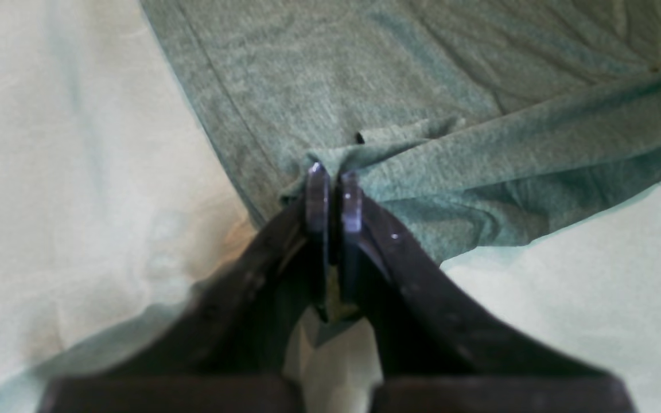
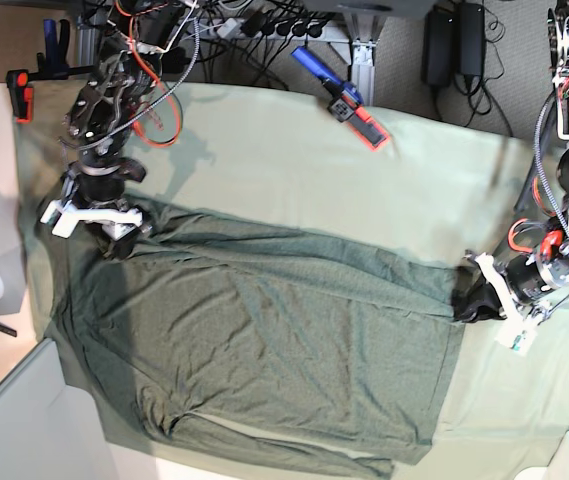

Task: Fold the T-shirt properly
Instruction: 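Drag the held shoulders further along the shirt, right gripper outward, then lower the held shoulders onto the cloth and open both grippers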

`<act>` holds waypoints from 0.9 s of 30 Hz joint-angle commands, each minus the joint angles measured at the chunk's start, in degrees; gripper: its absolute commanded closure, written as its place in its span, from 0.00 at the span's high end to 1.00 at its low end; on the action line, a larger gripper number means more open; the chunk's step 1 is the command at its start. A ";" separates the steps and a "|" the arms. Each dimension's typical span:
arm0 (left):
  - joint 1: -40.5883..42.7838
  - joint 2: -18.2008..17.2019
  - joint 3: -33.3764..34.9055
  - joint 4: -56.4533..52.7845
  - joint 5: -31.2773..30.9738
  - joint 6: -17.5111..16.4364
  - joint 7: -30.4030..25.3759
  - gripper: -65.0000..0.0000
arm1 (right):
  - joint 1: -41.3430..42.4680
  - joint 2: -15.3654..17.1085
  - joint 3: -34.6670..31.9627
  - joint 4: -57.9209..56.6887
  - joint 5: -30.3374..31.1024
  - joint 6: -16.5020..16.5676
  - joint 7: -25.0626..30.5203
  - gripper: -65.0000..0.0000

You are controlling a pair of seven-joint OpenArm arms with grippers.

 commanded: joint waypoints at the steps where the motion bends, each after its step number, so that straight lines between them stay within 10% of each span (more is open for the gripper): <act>1: -1.18 -0.52 -0.28 0.85 -0.83 -0.52 -1.60 0.00 | 0.92 0.81 0.85 2.29 0.94 0.61 0.63 0.59; 9: -0.87 -0.52 -0.28 0.85 -0.83 -0.52 -1.40 0.00 | -0.13 2.40 7.85 11.37 4.02 0.63 -8.15 0.59; 27: -0.74 -0.83 -0.28 0.85 -1.05 -0.52 -1.20 0.00 | -6.86 7.26 13.57 -1.38 4.59 -1.55 -1.46 0.59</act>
